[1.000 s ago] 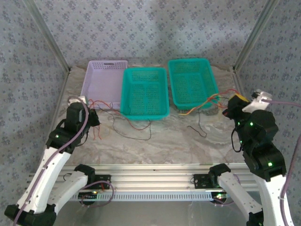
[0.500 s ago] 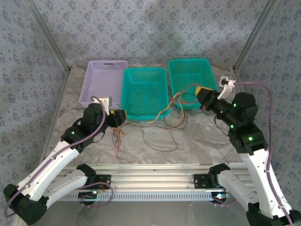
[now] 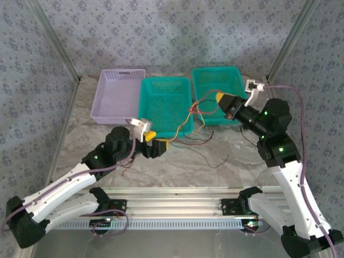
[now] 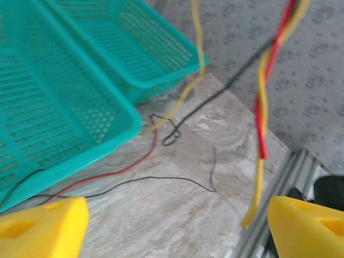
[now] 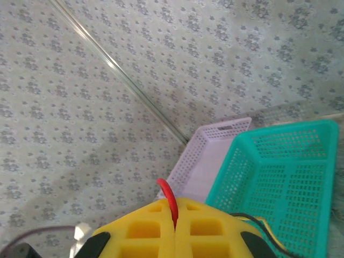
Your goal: Untangle the cables
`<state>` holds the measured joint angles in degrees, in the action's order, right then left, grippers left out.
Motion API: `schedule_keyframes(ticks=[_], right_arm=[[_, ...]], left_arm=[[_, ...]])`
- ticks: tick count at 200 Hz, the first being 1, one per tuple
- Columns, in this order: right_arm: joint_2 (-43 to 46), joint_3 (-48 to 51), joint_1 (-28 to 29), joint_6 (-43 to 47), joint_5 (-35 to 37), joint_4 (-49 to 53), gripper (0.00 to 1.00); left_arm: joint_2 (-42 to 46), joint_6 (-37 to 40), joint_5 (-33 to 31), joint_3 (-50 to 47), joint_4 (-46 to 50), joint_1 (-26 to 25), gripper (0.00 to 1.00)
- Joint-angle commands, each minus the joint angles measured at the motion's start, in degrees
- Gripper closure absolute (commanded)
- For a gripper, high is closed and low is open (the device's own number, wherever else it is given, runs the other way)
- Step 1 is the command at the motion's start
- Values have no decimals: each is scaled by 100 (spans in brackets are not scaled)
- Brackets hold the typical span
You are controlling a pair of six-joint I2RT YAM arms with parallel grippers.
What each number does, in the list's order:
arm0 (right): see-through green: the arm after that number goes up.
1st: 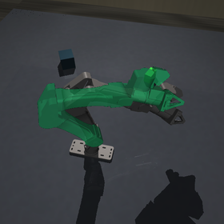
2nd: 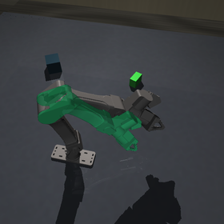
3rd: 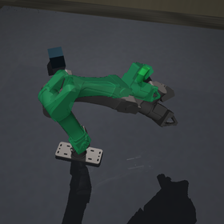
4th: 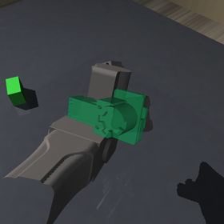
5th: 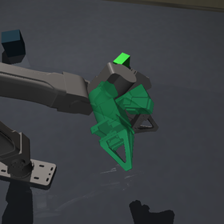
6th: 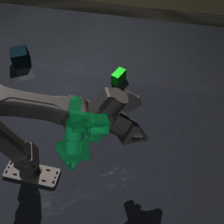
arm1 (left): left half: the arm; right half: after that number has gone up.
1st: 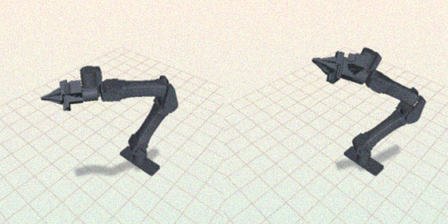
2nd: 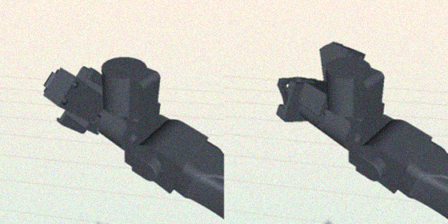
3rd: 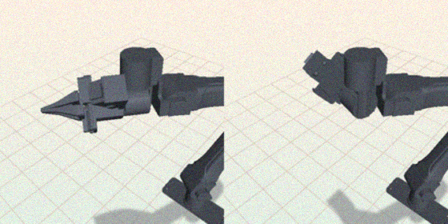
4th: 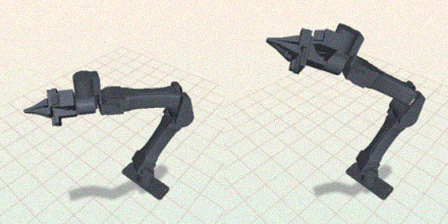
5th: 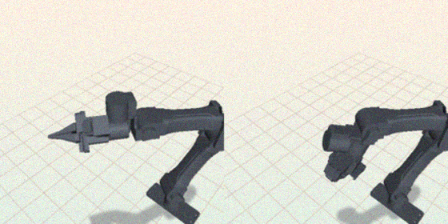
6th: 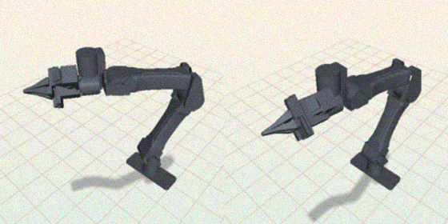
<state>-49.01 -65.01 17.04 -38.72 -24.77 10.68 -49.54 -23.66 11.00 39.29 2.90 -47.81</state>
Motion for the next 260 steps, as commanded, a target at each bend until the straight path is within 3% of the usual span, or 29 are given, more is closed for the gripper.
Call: schedule_keyframes(ticks=[1,34,65,134,199,260], right_arm=[[-15,-281,54,-360,-371,-492,100],[-36,-284,71,-690,-590,-703,100],[3,-553,80,-788,-339,-490,100],[-108,-661,140,-1585,-359,-1119,100],[-184,-719,363,-1716,-273,-1254,100],[-226,-734,815,-1778,-236,-1402,100]], left_arm=[[-119,528,308,-184,-862,-237,14],[-231,787,-37,-409,-1487,-524,6],[-204,1084,-545,-686,-1908,-791,1],[-313,1022,-732,-1188,-3540,-1085,0],[-1163,1155,-512,-717,-3981,-1320,0],[-1711,1371,-1083,-665,-4636,-1424,0]])
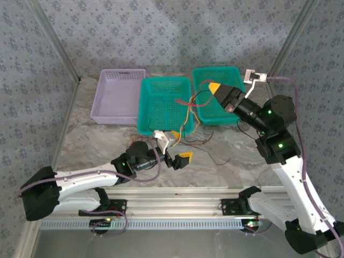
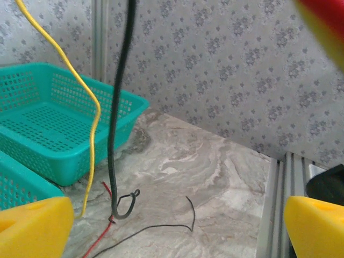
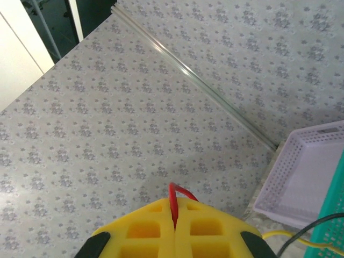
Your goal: Untangle the cables
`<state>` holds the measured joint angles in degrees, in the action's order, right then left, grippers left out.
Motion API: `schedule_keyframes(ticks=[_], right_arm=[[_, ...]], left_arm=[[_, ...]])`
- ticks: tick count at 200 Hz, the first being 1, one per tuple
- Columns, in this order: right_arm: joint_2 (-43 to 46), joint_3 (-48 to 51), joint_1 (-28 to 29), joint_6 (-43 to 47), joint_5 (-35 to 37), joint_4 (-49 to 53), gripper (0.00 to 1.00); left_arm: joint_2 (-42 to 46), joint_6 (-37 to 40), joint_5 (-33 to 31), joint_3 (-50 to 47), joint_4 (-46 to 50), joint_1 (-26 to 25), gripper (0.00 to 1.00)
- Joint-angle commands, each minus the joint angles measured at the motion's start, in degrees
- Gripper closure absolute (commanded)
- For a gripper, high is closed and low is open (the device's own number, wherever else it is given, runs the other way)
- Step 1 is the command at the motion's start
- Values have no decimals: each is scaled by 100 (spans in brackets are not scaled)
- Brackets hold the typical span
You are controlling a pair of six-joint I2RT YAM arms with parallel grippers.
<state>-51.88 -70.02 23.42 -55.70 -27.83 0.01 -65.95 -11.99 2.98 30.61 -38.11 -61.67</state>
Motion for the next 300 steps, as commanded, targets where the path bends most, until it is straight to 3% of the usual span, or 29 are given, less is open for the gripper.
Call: schedule_keyframes(ticks=[1,29,59,82,101,113,150,212,255,300], right_arm=[[62,-233,188,-76,69,-340,100],[91,-166,336,-81,155,-341,100],[99,-73,507,-141,199,-428,100],[101,-81,558,-124,220,-404,100],[163,-89,554,-31,311,-284,100],[215,-87,550,62,403,-168,100],[578,-69,478,669,1157,547,100],[1352,99,163,1794,3517,1719,100],[1346,120,16,1922,4129,2176,100],[1482,497,-86,2127,4989,2685,100]], left_arm=[[-68,209,-290,206,-538,-38,0],[-213,152,-553,217,-821,-38,3],[-312,83,-783,268,-1052,-38,23],[-297,169,-793,331,-931,-32,44],[-215,184,-699,361,-732,-29,73],[-124,162,-676,346,-582,-29,100],[524,91,-756,72,-5,-21,100],[2093,97,-995,-90,2158,71,100],[2754,65,-1822,44,3033,120,100],[3451,246,-2124,563,3839,197,100]])
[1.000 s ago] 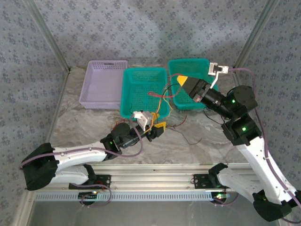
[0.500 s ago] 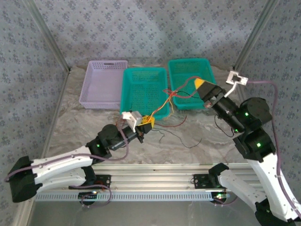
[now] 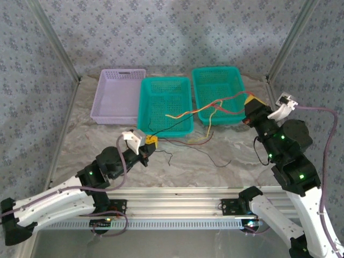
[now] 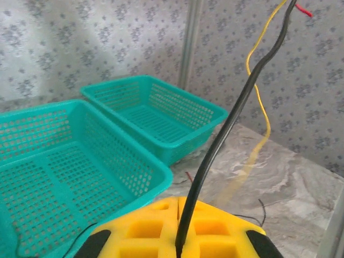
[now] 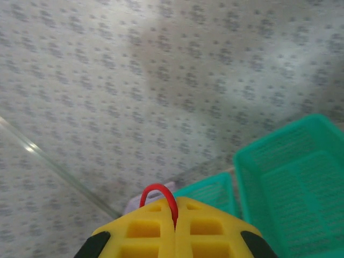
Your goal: Untangle the cables
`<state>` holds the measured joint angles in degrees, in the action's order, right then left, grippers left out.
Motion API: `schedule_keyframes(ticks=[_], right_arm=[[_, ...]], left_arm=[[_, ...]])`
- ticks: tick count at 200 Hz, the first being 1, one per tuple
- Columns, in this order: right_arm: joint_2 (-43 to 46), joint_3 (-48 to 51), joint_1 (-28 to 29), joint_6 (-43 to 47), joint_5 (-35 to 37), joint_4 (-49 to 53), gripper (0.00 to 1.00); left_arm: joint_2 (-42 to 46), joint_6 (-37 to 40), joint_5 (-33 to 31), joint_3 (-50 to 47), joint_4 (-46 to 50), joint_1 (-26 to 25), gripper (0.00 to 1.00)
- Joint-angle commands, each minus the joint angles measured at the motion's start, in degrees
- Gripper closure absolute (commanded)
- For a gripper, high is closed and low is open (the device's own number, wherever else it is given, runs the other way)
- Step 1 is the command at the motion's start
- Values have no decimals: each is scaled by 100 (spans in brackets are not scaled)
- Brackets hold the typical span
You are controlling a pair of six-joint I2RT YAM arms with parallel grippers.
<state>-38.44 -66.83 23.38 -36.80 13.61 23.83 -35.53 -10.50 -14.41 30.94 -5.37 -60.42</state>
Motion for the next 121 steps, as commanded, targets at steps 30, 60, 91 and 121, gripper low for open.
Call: schedule_keyframes(ticks=[30,60,91,121], right_arm=[[308,452,-89,325,1047,386,100],[335,561,-109,381,1329,641,100],[362,782,-130,301,1284,757,100],[462,1086,-123,181,933,443,100]], left_arm=[[628,460,-332,1126,996,101,100],[533,852,-289,1758,1342,118,100],[265,1053,-298,2241,1361,171,100],[-592,1385,-148,2742,994,363,100]])
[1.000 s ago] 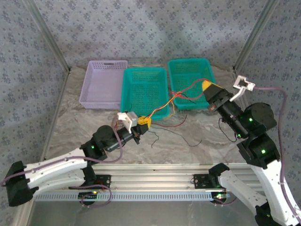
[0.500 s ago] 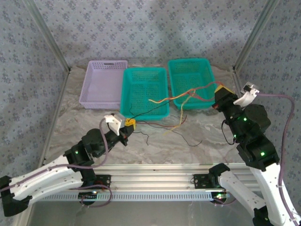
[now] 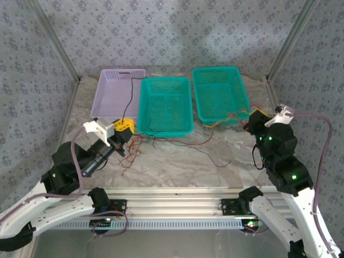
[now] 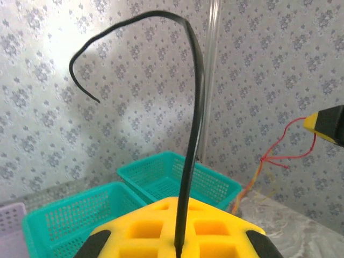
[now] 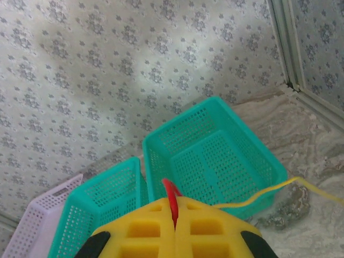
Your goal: Untangle the cables
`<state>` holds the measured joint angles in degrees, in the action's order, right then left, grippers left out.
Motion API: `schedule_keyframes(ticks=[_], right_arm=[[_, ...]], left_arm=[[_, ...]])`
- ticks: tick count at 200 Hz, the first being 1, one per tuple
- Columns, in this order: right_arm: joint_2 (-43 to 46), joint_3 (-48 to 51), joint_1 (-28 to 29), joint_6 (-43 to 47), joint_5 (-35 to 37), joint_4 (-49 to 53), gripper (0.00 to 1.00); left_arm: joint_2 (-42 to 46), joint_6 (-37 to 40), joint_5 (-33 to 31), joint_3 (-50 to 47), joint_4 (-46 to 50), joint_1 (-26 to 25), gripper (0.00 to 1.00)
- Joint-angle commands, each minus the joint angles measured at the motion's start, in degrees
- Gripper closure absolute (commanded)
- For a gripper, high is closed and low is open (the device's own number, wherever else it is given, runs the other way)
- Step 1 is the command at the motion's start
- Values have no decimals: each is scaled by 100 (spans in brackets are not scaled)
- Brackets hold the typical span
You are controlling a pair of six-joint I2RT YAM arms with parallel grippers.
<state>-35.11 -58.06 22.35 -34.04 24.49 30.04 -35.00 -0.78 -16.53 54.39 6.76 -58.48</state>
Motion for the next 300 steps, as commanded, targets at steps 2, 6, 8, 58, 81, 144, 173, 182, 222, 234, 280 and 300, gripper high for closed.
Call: schedule_keyframes(ticks=[2,6,8,58,81,144,173,182,222,234,280,300], right_arm=[[135,228,-20,-94,-162,-195,100],[144,242,-28,-94,-190,-215,100],[145,249,-26,-100,-210,-217,100],[326,310,-14,-85,-587,-320,100],[455,261,-18,-11,-747,-240,100],[850,358,-4,10,-996,-34,100],[869,384,-6,29,-1051,-15,100],[861,401,-5,32,-1075,-40,100],[797,499,-9,-5,-1222,-122,100],[786,508,-5,-19,-1253,-139,100],[704,447,-8,-41,-1392,-124,100],[697,401,2,-18,-1429,-75,100]], left_arm=[[-726,429,98,432,-248,205,100],[-873,449,185,506,-302,273,100],[-928,461,238,547,-330,319,100],[-2700,215,1639,1012,-1555,1978,100],[-3323,1,1809,1012,-2335,2497,100],[-4578,-365,1987,827,-2890,2649,100],[-4689,-556,1788,204,-3255,2545,100],[-4699,-577,1691,23,-3338,2504,100],[-4973,-805,1414,-528,-3460,2465,100],[-5185,-802,1417,-506,-3365,2443,100],[-6174,-1012,1489,84,-2813,2443,100],[-6699,-967,1502,644,-2348,2478,90]])
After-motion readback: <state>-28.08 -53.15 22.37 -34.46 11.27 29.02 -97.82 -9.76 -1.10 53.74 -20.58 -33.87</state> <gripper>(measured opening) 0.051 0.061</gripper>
